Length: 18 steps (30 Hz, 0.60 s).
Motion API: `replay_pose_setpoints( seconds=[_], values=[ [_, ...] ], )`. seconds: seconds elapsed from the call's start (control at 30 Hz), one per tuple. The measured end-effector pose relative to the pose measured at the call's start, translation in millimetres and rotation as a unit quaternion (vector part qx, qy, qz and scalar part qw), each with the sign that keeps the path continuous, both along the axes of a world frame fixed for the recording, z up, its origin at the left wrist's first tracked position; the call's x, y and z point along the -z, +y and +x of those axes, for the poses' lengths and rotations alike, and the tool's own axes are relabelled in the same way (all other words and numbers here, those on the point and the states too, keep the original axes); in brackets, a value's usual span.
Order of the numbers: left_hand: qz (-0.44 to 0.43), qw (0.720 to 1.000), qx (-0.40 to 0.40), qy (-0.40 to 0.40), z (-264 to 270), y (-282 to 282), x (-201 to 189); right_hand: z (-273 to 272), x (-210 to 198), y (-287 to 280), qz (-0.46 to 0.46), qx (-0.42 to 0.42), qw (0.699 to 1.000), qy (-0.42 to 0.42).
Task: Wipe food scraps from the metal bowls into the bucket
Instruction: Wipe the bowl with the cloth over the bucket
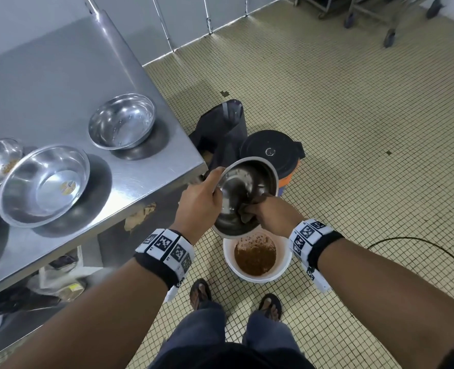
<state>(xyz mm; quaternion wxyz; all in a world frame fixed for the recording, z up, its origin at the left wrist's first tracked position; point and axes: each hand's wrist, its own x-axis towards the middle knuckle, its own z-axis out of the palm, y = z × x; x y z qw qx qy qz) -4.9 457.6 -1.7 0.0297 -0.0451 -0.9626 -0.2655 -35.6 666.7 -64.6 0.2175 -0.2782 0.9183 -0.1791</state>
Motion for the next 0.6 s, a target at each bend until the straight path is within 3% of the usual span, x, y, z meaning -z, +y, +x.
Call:
replay_pose_setpoints(
  seconds=[0.1,0.2,0.33,0.47,0.6],
  values=[
    [-0.007,1.0,0.0,0.003,-2.1,-0.9,2.4,7.3,-2.7,5.8,-0.002,0.004,0.999,-0.045],
    [-0.013,1.0,-0.005,0.008,-4.3,-3.7,2.9,19.1,-1.1,13.8,-0.113,0.027,0.986,-0.122],
    [-0.016,1.0,-0.007,0.017,-7.3,-7.5,1.2,12.4,-2.4,21.6,-0.149,0.081,0.971,-0.17],
    [-0.009,1.0,-0.005,0.01,-7.0,-8.6,-1.1,-12.5,-17.5,20.7,-0.221,0.204,0.948,-0.101],
    [-0.002,1.0,0.01,0.006,-2.3,1.7,-8.0,-22.5,-16.4,5.2,-0.168,0.186,0.967,-0.033]
  ],
)
